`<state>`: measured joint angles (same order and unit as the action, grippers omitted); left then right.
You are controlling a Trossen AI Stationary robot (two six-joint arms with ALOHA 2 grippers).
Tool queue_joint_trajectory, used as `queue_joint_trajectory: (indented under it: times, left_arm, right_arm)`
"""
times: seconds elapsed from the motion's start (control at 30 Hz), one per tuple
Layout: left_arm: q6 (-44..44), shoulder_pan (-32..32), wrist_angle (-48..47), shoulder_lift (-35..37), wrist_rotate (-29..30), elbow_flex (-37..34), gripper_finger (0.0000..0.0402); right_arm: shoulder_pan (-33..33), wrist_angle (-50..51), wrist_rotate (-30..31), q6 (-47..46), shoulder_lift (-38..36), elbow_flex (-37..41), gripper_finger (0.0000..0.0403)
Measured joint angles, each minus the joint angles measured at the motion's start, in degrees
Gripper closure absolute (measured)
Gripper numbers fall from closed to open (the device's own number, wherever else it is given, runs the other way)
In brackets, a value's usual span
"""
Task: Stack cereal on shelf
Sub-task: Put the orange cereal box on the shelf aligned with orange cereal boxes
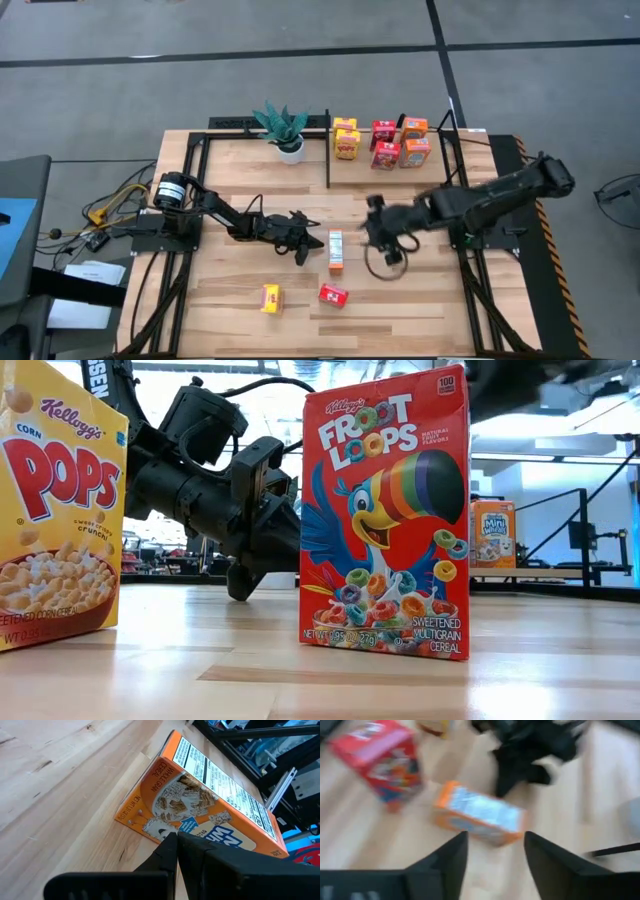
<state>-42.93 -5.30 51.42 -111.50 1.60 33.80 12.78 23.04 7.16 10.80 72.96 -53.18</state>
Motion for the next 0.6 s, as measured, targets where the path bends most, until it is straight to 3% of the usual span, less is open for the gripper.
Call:
queue_joint_trajectory:
  times: [0.2,0.4,0.6]
  left_arm:
    - [-0.25,-0.02,0.02,0.0,0.24,0.04,0.0401]
    - [-0.26,-0.07,-0.35,0.01,0.23,0.07,0.0401]
    - [1.13,-0.09,-0.9,0.04,-0.7,0.09,0.0401]
  right_arm:
    - [-5.87,8.41,-4.5,17.6,10.21,-13.41,0.0125]
    - [-4.86,19.68,-6.16,32.18,22.82,-25.3,0.0121]
    - [-2.79,20.85,-7.7,39.76,31.29,-31.75,0.0121]
